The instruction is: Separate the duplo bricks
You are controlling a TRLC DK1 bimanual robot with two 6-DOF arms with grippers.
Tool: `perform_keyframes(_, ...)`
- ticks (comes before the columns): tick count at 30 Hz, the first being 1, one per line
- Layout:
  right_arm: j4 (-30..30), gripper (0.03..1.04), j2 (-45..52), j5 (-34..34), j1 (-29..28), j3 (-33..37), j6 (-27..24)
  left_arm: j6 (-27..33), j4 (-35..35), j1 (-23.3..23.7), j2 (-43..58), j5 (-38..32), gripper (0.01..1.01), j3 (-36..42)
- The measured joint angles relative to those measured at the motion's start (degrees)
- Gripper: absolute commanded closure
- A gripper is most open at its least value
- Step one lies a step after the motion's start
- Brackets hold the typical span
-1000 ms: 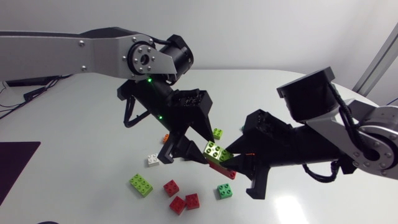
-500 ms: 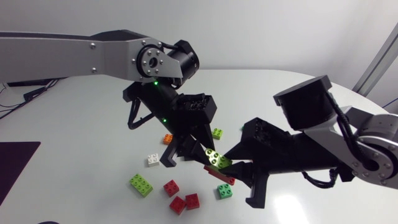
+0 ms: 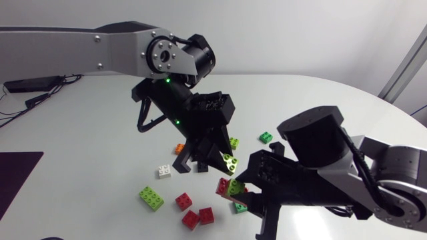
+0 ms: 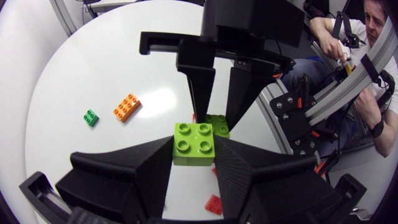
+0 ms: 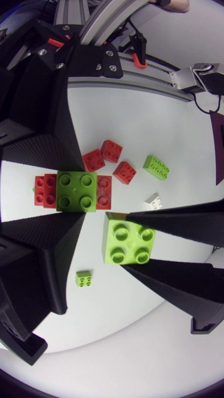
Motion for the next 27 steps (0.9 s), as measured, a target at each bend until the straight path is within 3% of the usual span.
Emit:
perform_keyframes(5,-0.2,0.72,-0.6,0.2,-2.4,-0.1,-0.4,-0.1,1.5,2.0,3.0,0.0,0.743,4.2)
perform_keyframes(15,-6.8,0.72,-9.7,-6.3,-19.3,-0.2,-4.3,-4.2,13.6,6.4,17.3,-1.3,0.743,8.1)
perform_keyframes(27,-7.1,0.72,-10.9,-11.3,-24.7,-0.7,-5.2,-9.6,22.5,9.2,25.4,-1.4,0.743,9.9)
